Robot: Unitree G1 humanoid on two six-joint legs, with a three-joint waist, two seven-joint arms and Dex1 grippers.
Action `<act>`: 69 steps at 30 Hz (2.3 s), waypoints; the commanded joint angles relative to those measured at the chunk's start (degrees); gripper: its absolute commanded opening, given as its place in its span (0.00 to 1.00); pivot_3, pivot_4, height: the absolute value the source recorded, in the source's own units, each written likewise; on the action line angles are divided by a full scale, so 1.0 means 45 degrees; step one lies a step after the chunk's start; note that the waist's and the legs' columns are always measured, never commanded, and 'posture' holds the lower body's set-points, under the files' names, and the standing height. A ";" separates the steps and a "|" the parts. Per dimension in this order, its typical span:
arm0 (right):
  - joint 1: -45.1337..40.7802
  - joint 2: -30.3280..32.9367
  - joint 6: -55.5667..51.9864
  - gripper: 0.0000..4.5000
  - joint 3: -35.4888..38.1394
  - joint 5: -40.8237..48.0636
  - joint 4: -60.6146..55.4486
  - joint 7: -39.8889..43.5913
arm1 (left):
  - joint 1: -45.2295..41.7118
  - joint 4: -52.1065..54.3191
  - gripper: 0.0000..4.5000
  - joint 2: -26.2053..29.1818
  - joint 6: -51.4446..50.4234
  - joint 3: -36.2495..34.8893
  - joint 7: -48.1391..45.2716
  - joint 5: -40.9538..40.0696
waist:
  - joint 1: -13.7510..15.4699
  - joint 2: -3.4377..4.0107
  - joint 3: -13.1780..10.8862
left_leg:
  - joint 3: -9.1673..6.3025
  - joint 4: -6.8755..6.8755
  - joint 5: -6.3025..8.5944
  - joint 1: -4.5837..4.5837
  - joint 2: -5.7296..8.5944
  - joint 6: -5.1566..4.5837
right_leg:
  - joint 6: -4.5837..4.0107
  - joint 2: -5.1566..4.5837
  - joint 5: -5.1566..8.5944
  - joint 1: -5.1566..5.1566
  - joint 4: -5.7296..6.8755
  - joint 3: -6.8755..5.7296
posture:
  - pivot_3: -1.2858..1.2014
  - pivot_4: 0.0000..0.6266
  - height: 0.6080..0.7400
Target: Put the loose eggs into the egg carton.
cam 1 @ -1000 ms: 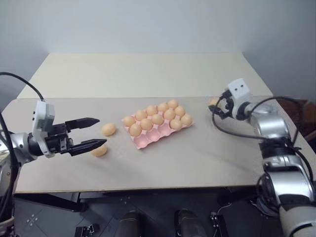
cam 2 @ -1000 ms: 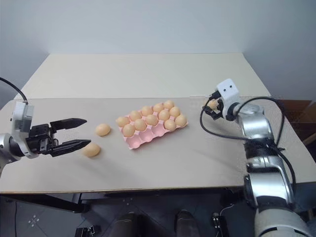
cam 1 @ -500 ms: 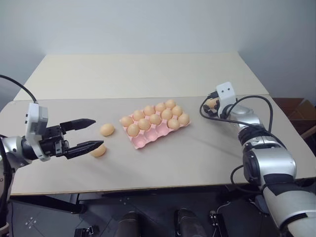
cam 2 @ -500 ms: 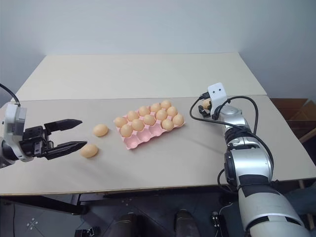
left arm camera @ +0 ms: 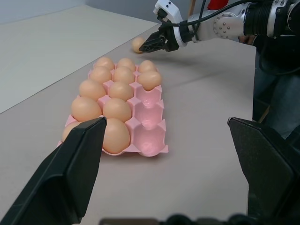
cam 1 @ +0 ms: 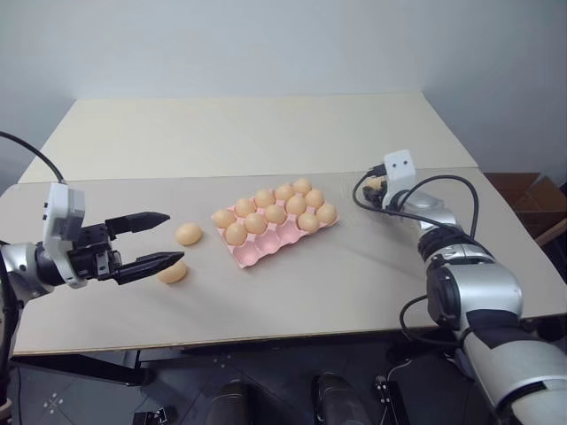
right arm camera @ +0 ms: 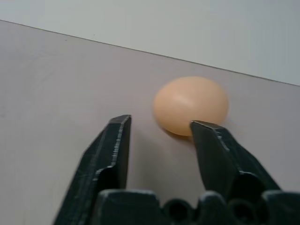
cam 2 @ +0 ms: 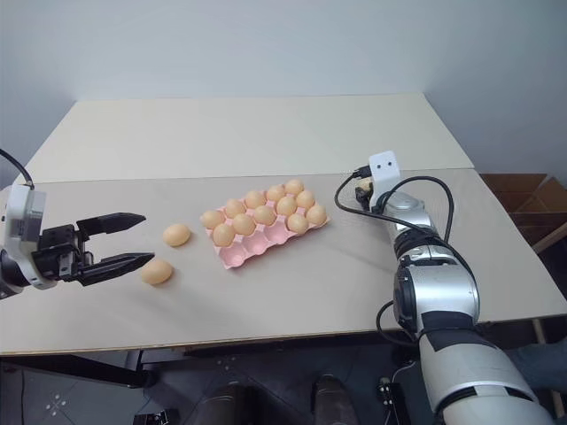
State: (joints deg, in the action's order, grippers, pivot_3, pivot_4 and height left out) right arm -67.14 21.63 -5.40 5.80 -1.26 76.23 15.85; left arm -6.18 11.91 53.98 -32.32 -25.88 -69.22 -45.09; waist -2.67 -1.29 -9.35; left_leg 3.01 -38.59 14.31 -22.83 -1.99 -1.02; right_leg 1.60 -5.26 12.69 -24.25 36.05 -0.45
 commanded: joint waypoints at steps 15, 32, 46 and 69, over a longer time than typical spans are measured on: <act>0.2434 0.0561 -0.1376 0.22 0.0226 0.1016 -0.5823 0.3408 | 0.0624 0.0996 1.00 0.0049 -0.0455 -0.0691 0.0332 -0.0597 | 0.0039 0.0001 0.0000 | -0.0008 0.0003 0.0000 0.0002 -0.0004 0.0000 | 0.0002 0.0001 -0.0002 0.0002 0.0001 0.0000 | 0.52 0.24 1.00; 1.0848 0.4244 -0.7492 0.99 0.1621 0.4448 -2.0295 0.6132 | 0.0792 0.1053 1.00 -0.0080 -0.0357 -0.0570 0.0418 -0.0590 | 0.0414 -0.0001 0.0003 | 0.0002 0.0004 0.0001 0.0025 -0.0002 -0.0001 | 0.0012 0.0006 -0.0011 0.0021 -0.0014 0.0003 | 0.52 0.24 1.00; 1.2154 0.6255 -0.6456 0.99 0.2235 0.5462 -2.0940 0.8155 | -0.0065 0.0353 1.00 -0.0233 0.0193 0.0421 0.0009 -0.0098 | 0.0469 -0.0005 0.0003 | 0.0028 -0.0012 0.0005 0.0011 0.0005 -0.0008 | 0.0025 0.0005 -0.0010 0.0019 -0.0040 0.0024 | 0.52 0.24 1.00; 0.9788 0.6884 -0.3895 0.99 0.0537 0.5475 -1.8337 1.1279 | 0.1439 0.0390 1.00 0.0072 -0.1065 -0.0419 0.2380 0.1774 | 0.0432 -0.0006 0.0003 | 0.0038 -0.0019 0.0005 0.0024 -0.0002 -0.0009 | 0.0029 0.0006 -0.0014 0.0018 -0.0031 0.0038 | 0.52 0.24 1.00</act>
State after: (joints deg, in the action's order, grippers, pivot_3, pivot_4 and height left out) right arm -21.84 52.28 -24.29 7.29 23.19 -5.95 66.19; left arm -1.04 12.04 54.25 -34.24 -25.05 -63.84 -38.68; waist -0.72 -1.32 -9.34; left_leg 3.17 -38.67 14.34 -22.72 -2.00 -1.06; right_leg 1.74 -5.23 12.62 -24.17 35.93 -0.28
